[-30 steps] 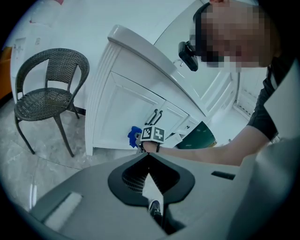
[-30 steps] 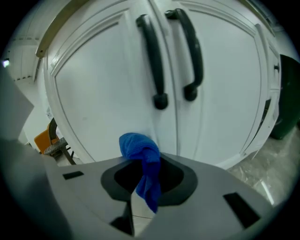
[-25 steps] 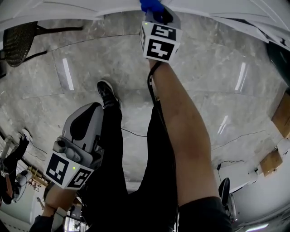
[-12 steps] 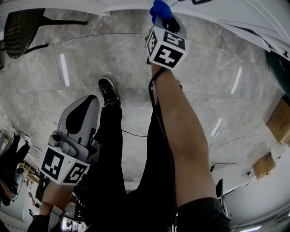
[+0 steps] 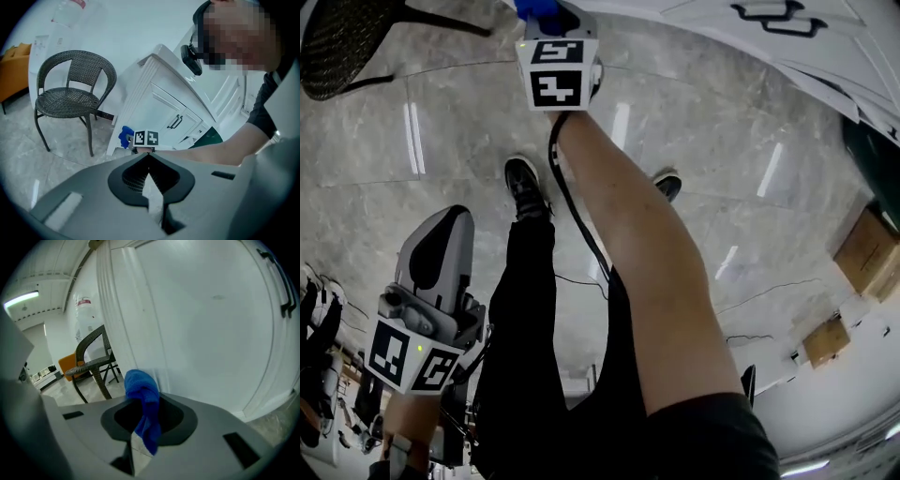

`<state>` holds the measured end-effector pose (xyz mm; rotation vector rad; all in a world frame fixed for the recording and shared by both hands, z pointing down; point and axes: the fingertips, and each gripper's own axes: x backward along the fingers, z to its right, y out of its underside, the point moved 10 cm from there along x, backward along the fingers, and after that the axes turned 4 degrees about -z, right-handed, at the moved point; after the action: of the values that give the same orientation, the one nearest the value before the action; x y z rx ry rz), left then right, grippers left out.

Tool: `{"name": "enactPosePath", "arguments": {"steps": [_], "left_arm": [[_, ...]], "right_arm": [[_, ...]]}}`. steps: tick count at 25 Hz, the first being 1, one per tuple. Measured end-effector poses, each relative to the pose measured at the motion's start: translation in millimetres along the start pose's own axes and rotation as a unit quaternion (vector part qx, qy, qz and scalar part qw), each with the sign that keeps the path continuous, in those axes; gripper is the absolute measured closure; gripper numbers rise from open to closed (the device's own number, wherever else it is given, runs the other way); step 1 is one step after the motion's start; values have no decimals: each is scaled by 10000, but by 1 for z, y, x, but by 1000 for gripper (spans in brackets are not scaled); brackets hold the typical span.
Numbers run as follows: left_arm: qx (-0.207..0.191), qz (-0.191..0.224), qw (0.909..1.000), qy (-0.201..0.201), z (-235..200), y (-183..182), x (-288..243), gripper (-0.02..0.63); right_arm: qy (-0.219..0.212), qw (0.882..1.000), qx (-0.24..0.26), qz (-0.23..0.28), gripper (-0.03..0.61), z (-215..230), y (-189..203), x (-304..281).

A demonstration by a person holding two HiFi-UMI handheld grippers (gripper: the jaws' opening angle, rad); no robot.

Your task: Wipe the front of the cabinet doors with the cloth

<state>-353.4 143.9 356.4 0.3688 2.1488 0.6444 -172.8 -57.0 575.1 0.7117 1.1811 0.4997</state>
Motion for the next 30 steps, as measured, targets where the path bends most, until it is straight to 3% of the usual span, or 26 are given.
{"name": "enactPosePath", "arguments": {"steps": [4, 8, 20, 26, 30], "left_arm": [[23, -49, 9998, -190, -26, 13, 9, 614], [39, -66, 9996, -255, -31, 26, 3, 614], [-112, -187, 9993, 320, 74, 32, -68, 614], [-91, -244, 9981, 560, 105, 32, -91, 614], [-57, -214, 9980, 593, 98, 29, -94, 614]], "right_arm": [[70, 9991, 388, 123, 511, 0, 7, -15], [318, 9974, 633, 133, 511, 33, 11, -6], [1142, 9928, 358, -29, 511, 183, 21, 69], [1393, 9900, 119, -186, 511, 221, 33, 98], [1359, 9902, -43, -333, 511, 208, 48, 95]]}}
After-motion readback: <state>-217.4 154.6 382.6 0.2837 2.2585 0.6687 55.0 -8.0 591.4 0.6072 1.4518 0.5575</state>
